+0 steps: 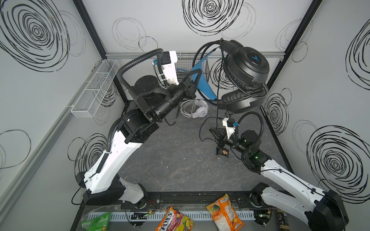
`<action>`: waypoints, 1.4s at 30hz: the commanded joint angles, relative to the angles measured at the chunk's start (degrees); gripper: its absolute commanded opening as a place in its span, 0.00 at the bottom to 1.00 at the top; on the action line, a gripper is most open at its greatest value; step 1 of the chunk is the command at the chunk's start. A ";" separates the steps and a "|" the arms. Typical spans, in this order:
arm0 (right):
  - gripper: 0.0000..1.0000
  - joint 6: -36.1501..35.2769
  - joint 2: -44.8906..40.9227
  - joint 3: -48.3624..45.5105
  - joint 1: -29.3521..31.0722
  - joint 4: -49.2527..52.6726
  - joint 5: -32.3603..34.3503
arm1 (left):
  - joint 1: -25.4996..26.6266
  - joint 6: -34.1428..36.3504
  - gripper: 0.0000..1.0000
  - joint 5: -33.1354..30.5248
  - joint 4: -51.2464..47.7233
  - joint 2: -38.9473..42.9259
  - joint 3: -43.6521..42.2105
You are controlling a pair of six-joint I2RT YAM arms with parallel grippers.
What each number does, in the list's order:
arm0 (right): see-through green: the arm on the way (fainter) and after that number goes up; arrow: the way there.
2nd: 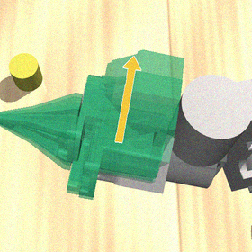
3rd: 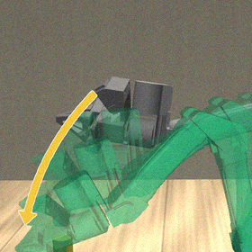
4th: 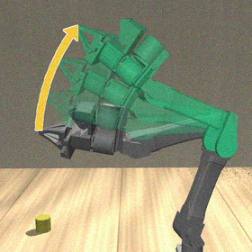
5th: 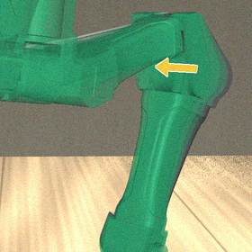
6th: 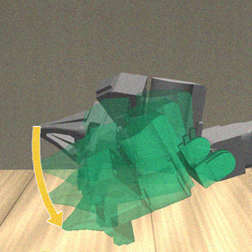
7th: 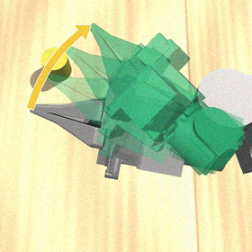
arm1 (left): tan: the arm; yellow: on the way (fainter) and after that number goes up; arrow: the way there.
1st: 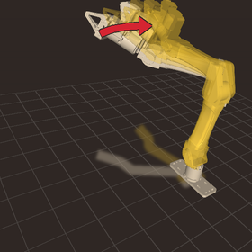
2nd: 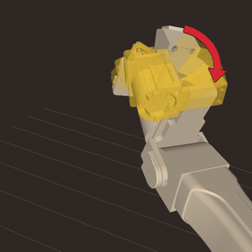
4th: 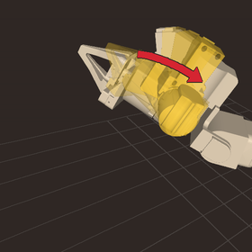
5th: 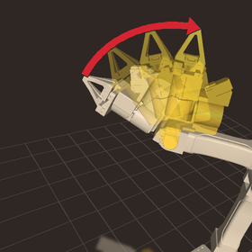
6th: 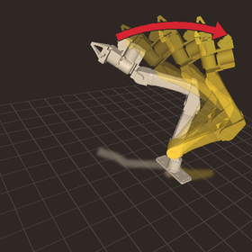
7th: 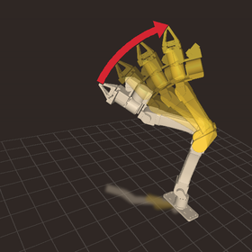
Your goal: Wrap the headphones
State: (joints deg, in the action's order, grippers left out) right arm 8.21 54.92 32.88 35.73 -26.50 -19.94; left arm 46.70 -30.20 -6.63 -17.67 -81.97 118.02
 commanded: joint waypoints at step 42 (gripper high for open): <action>0.00 -32.23 -5.76 26.61 30.41 36.64 30.58 | -3.03 24.62 0.00 -48.77 5.02 2.30 -23.66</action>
State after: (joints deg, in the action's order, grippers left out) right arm -19.51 48.56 56.49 65.80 7.53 7.92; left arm 43.77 -6.17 -52.60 -19.53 -83.05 94.80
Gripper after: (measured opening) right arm 0.058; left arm 0.087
